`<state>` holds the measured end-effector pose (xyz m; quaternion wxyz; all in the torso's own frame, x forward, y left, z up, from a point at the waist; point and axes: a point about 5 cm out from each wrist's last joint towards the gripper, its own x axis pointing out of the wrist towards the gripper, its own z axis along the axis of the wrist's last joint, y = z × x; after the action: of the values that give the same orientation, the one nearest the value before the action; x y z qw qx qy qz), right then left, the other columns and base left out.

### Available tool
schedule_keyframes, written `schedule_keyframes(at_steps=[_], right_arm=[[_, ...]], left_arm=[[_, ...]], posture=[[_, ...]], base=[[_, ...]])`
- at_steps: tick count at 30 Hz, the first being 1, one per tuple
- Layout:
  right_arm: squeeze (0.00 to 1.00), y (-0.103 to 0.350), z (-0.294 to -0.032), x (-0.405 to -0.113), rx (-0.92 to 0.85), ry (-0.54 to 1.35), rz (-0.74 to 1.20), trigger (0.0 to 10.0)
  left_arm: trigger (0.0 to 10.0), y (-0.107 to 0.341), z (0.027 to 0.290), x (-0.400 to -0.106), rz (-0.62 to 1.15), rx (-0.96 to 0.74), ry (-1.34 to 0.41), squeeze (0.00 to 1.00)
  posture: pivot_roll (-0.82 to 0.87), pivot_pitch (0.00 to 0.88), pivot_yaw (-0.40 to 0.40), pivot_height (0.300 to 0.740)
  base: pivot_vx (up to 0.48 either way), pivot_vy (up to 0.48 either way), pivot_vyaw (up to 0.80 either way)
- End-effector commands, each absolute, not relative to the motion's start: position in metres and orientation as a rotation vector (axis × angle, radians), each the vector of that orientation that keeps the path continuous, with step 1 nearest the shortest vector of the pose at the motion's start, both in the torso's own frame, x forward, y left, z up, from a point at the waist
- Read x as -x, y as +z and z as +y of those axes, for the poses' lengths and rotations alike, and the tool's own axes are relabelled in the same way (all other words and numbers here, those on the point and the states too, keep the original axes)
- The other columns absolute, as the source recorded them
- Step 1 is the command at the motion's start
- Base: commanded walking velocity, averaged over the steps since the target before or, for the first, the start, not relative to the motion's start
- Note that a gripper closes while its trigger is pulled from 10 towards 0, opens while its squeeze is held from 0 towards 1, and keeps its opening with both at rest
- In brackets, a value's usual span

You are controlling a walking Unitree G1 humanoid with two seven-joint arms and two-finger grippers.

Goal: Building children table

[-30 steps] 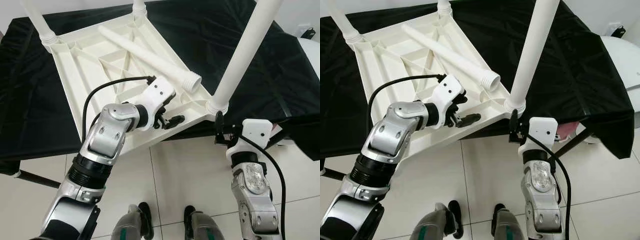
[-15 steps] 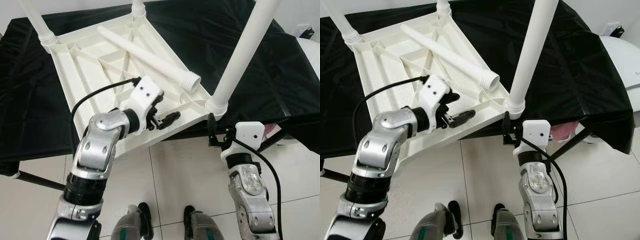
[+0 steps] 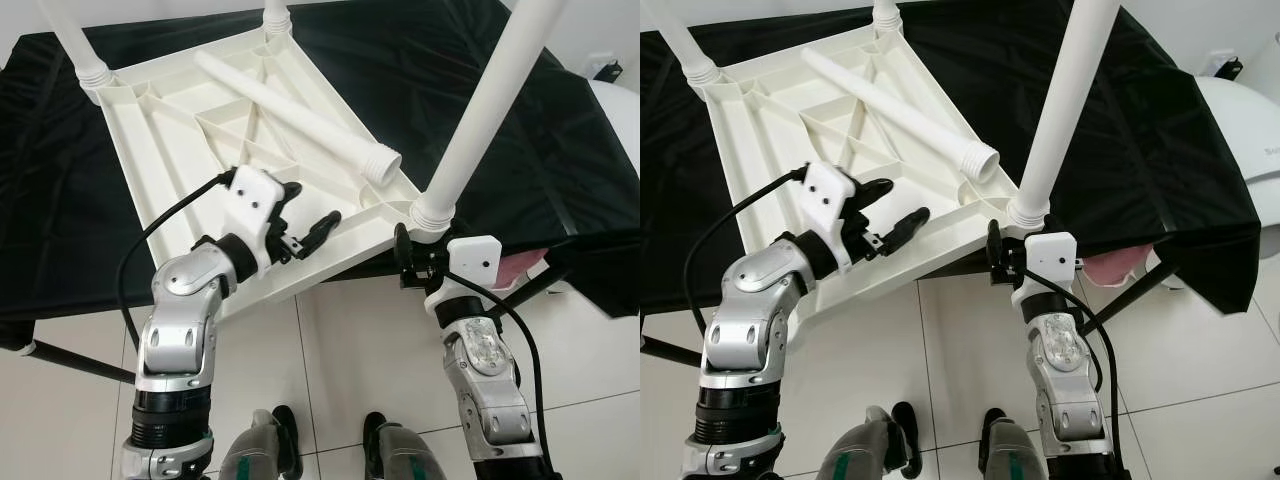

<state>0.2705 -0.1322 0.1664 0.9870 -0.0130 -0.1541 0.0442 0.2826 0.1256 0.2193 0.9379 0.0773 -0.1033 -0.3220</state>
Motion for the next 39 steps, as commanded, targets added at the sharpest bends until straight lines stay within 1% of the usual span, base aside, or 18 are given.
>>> schedule_keyframes(at_steps=[1, 2, 3, 6, 7, 12, 14, 16, 18, 21, 27, 29, 36, 39], right_arm=[[0.0, 0.163, -0.128, -0.272, 0.024, 0.121, -0.308, 10.0], [0.0, 0.163, -0.128, -0.272, 0.024, 0.121, -0.308, 10.0], [0.0, 0.16, -0.129, -0.275, 0.021, 0.119, -0.306, 10.0], [0.0, 0.159, -0.129, -0.275, 0.018, 0.117, -0.303, 10.0], [0.0, 0.157, -0.128, -0.275, 0.018, 0.118, -0.3, 10.0], [0.0, 0.152, -0.127, -0.276, 0.003, 0.115, -0.281, 10.0], [0.0, 0.147, -0.127, -0.274, -0.003, 0.108, -0.268, 10.0], [0.0, 0.147, -0.127, -0.274, -0.003, 0.108, -0.268, 10.0], [0.0, 0.144, -0.128, -0.272, 0.01, 0.094, -0.281, 10.0], [0.0, 0.144, -0.129, -0.271, 0.017, 0.09, -0.289, 10.0], [0.0, 0.144, -0.129, -0.272, 0.002, 0.096, -0.299, 10.0], [0.0, 0.146, -0.125, -0.273, 0.0, 0.112, -0.313, 10.0], [0.0, 0.145, -0.118, -0.275, 0.001, 0.143, -0.328, 10.0], [0.0, 0.142, -0.118, -0.276, 0.003, 0.141, -0.322, 10.0]], left_arm=[[10.0, 0.22, 0.156, -0.284, -0.267, -0.052, -0.169, 0.0], [10.0, 0.22, 0.156, -0.284, -0.267, -0.052, -0.169, 0.0], [10.0, 0.21, 0.163, -0.276, -0.259, -0.036, -0.152, 0.0], [10.0, 0.206, 0.165, -0.274, -0.255, -0.037, -0.134, 0.0], [10.0, 0.2, 0.169, -0.272, -0.254, -0.038, -0.102, 0.0], [10.0, 0.192, 0.173, -0.27, -0.241, -0.044, -0.052, 0.0], [10.0, 0.187, 0.177, -0.268, -0.241, -0.021, 0.009, 0.0], [10.0, 0.187, 0.177, -0.268, -0.241, -0.021, 0.009, 0.0], [10.0, 0.183, 0.182, -0.267, -0.242, 0.002, 0.077, 0.0], [10.0, 0.182, 0.184, -0.267, -0.242, 0.008, 0.095, 0.0], [10.0, 0.18, 0.183, -0.265, -0.254, 0.004, 0.099, 0.0], [10.0, 0.177, 0.177, -0.261, -0.278, 0.001, 0.056, 0.0], [10.0, 0.167, 0.169, -0.257, -0.305, -0.015, -0.006, 0.0], [10.0, 0.162, 0.172, -0.261, -0.308, -0.002, -0.004, 0.0]], posture=[[-0.02, 0.188, -0.006, 0.74], [-0.02, 0.188, -0.006, 0.74], [-0.01, 0.188, -0.011, 0.74], [-0.01, 0.188, -0.012, 0.74], [-0.01, 0.186, -0.012, 0.74], [0.0, 0.184, -0.012, 0.74], [-0.01, 0.182, -0.002, 0.74], [-0.01, 0.182, -0.002, 0.74], [-0.02, 0.18, 0.003, 0.74], [-0.02, 0.18, 0.003, 0.74], [-0.02, 0.174, 0.005, 0.74], [-0.01, 0.169, 0.0, 0.74], [-0.01, 0.167, -0.009, 0.74], [-0.02, 0.166, -0.007, 0.74]], base=[[0.0, 0.0, 0.0], [0.0, 0.0, 0.0], [0.0, 0.0, 0.0], [0.0, 0.0, 0.0], [0.0, 0.0, 0.0], [0.0, 0.0, 0.0], [0.0, 0.0, 0.0], [0.0, 0.0, 0.0], [0.0, 0.0, 0.0], [0.0, 0.0, 0.0], [0.0, 0.0, 0.0], [0.0, 0.0, 0.0], [0.0, 0.0, 0.0], [0.0, 0.0, 0.0]])
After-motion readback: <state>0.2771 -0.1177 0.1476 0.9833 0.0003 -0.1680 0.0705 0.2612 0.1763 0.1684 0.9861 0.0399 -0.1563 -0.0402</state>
